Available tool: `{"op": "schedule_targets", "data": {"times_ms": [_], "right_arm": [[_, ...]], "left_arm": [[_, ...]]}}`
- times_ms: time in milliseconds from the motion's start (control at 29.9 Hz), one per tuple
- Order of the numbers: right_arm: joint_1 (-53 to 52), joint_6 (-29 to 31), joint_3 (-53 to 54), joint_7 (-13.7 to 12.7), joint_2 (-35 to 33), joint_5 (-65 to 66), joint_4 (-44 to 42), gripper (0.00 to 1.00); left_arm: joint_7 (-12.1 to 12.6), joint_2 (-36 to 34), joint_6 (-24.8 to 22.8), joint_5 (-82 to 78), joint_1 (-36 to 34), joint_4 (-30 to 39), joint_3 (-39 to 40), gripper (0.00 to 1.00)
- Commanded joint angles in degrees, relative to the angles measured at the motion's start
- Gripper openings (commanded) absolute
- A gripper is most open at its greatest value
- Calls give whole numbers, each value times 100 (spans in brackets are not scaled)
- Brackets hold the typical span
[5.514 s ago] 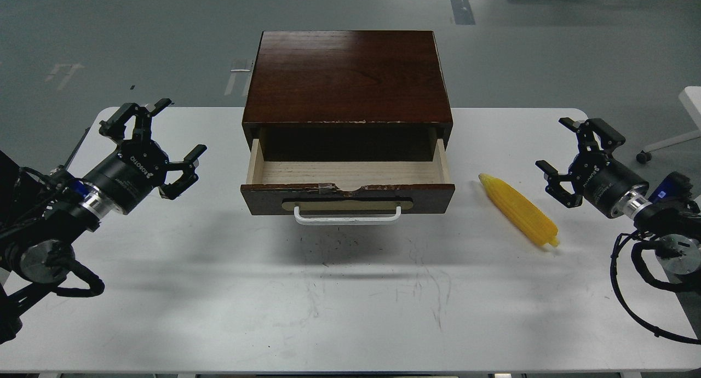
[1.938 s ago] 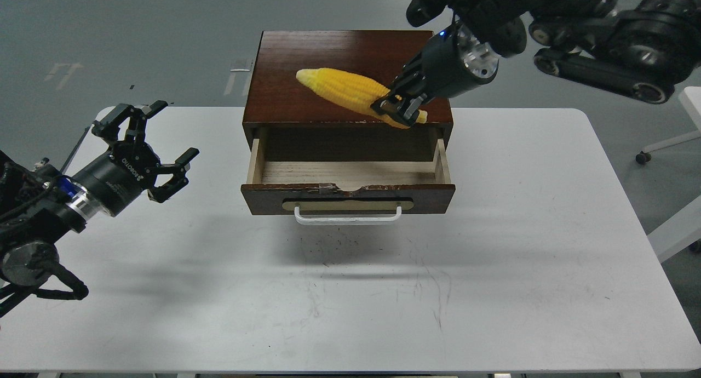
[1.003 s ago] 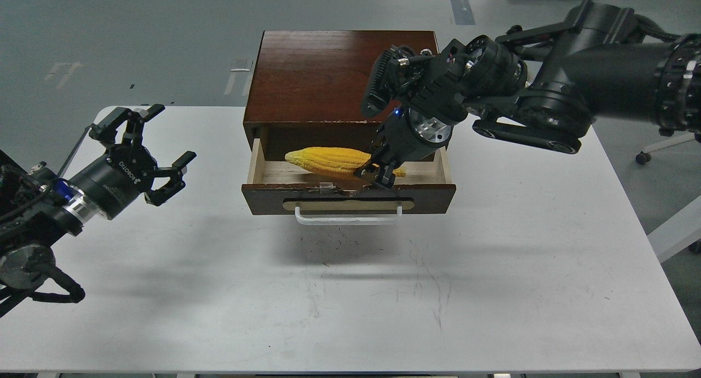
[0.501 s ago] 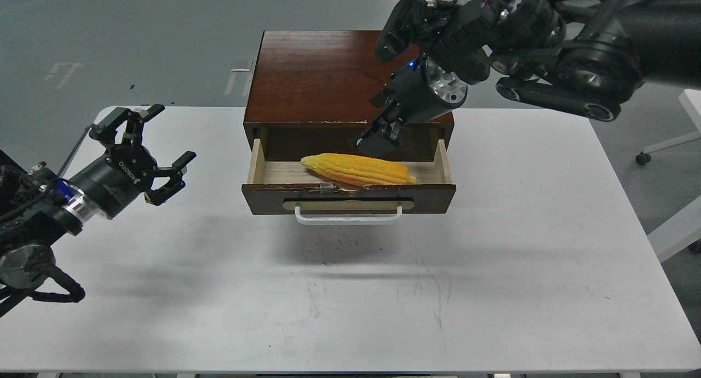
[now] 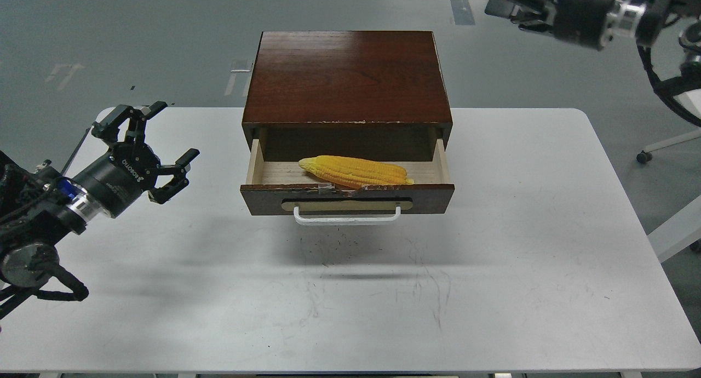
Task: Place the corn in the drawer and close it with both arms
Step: 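Release the corn and withdraw the right gripper to its rest pose, then swing the left gripper around toward the front of the drawer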
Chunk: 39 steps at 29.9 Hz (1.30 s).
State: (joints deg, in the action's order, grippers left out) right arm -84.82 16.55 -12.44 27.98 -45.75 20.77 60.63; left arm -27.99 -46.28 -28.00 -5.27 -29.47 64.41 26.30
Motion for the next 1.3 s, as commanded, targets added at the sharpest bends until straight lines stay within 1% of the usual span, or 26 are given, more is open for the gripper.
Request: {"op": "schedule_targets", "data": {"times_ms": [0, 134, 167, 234, 267, 368, 468, 668, 769, 835, 869, 936, 1003, 1036, 1069, 1136, 1170, 1203, 1270], "right_arm": [[1677, 7, 1234, 2, -232, -1310, -60, 96], [3073, 7, 2130, 2, -127, -1935, -95, 96], [3416, 7, 2324, 2, 30, -2067, -156, 96], [3752, 15, 2518, 2, 276, -2199, -279, 97], [4032, 59, 2702, 2, 513, -2270, -471, 97], [4438, 234, 3063, 2, 935, -2297, -1025, 97], [4553, 463, 3099, 2, 1121, -2288, -1149, 98], [4562, 508, 3081, 2, 1165, -2279, -1159, 98], [4571, 525, 3073, 2, 1157, -2279, -1159, 98], [4571, 516, 3081, 2, 1148, -2279, -1159, 98], [4571, 516, 3081, 2, 1148, -2279, -1159, 98], [4571, 525, 3081, 2, 1148, -2279, -1150, 98], [4580, 525, 3064, 2, 1148, -2279, -1150, 98], [4580, 525, 3046, 2, 1148, -2279, -1150, 98], [4580, 525, 3046, 2, 1148, -2279, -1150, 98], [4588, 525, 3020, 2, 1148, -2279, -1150, 98], [4597, 516, 3020, 2, 1148, -2279, -1150, 98], [4597, 525, 3002, 2, 1148, -2270, -1150, 98], [4597, 525, 3002, 2, 1148, -2270, -1150, 98]], "left_arm": [[-1, 67, 0, 0, 2, -7, -2, 100], [-1, 76, 0, 0, 11, -7, -2, 100], [-1, 76, 0, 0, 11, -16, -2, 100], [-1, 76, 0, 0, 11, -42, -2, 100], [-1, 67, 0, 0, 2, -43, -11, 100], [-1, 6, 0, -9, -15, -51, -29, 100], [-1, -73, 0, 0, -15, -60, -20, 100], [-1, -469, 0, -53, -85, -60, 6, 100], [-1, -820, 0, -448, -427, 1, 24, 100], [-1, -1075, 0, -1000, -778, 158, 50, 99], [-1, -1076, 0, -1002, -780, 160, 50, 99], [-1, -1286, 0, -1615, -1156, 369, 155, 95], [-1, -1322, 0, -2159, -1341, 597, 313, 93], [-1, -1339, 22, -2589, -1447, 764, 453, 89], [-1, -1339, 23, -2593, -1448, 766, 455, 89], [-1, -1331, 198, -3398, -1623, 1247, 639, 74], [-1, -1322, 242, -3611, -1658, 1380, 657, 65], [-1, -1296, 399, -4048, -1702, 1651, 657, 47], [-1, -1269, 611, -4612, -1712, 1907, 648, 40]]}}
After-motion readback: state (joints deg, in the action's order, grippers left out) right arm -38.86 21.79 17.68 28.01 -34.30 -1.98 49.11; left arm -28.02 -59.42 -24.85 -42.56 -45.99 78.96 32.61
